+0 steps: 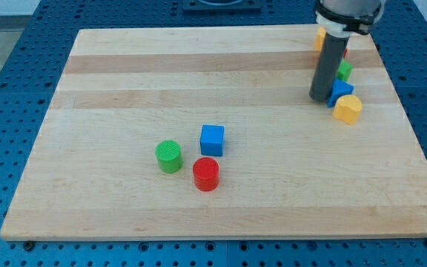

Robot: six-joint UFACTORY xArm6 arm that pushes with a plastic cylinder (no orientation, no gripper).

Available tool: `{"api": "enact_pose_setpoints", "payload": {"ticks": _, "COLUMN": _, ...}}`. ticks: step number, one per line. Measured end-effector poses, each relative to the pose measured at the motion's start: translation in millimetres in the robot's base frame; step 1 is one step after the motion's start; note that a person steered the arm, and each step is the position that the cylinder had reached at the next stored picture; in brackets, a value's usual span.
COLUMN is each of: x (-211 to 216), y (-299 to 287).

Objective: Slide blue cube a bit right

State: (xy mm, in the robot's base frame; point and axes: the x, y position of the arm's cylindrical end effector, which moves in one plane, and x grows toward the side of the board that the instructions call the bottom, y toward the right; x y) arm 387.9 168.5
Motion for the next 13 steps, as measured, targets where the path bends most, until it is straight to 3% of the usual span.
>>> {"api": "enact_pose_setpoints", "payload": {"ticks": 2, "x": 0.0, "y": 7.0}}
{"api": "enact_pose_setpoints", "payload": {"ticks": 3, "x": 0.0, "y": -22.9}}
{"api": "enact_pose_setpoints", "payload": {"ticks": 6, "x": -0.1, "y": -190.1}}
{"api": "enact_pose_setpoints", "payload": {"ticks": 8, "x": 7.8, "y": -202.6}}
{"api": "enact_pose_setpoints", "payload": {"ticks": 10, "x": 29.1, "y": -274.1}}
{"api": "enact_pose_setpoints", "payload": {"ticks": 11, "x": 61.8, "y": -293.0}}
{"api": "enact_pose_setpoints", "payload": {"ticks": 13, "x": 75.8, "y": -246.7}}
